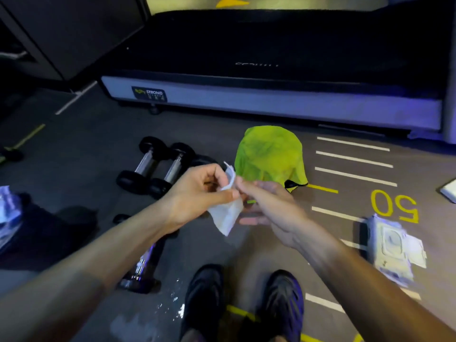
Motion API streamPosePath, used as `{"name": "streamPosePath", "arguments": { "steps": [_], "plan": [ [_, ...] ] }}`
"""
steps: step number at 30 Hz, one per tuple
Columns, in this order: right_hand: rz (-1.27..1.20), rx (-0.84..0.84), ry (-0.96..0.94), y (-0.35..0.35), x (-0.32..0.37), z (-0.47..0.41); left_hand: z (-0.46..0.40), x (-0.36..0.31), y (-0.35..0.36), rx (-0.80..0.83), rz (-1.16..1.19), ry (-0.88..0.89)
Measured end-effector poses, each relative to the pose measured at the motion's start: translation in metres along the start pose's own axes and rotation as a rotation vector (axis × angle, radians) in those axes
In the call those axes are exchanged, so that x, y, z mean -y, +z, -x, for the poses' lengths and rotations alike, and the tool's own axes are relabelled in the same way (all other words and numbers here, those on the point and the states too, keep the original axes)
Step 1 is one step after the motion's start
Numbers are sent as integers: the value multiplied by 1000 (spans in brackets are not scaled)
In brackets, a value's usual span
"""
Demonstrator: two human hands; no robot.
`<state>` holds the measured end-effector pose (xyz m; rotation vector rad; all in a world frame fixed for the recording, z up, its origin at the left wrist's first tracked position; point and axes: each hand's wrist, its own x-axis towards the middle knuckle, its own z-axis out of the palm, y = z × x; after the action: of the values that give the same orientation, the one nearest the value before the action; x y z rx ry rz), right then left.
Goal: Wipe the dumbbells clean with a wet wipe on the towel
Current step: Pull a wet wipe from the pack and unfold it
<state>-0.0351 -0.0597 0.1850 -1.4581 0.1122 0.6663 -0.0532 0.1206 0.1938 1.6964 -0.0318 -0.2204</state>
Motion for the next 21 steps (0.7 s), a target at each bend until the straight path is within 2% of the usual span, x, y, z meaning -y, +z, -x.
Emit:
{"name": "streamPosePath", "arguments": {
  "steps": [2,4,9,12,16,21],
  "plan": [
    [11,30,20,10,-6,-10,4,8,-7,27,-1,-18],
    [17,27,19,18,-16,-24,7,23,-18,-12,0,-54],
    [-36,-54,13,28,-46,-59,3,69,-51,-218,81,-135],
    [-210,-142,47,24,-65,-87,-8,101,-69,-342,182,-200],
    [-485,-198,106,23,-89,-115,-19,144,-80,-349,316,-274],
    [-318,-437,70,31,-115,-141,-27,181,-74,-270,500,-293]
  ]
}}
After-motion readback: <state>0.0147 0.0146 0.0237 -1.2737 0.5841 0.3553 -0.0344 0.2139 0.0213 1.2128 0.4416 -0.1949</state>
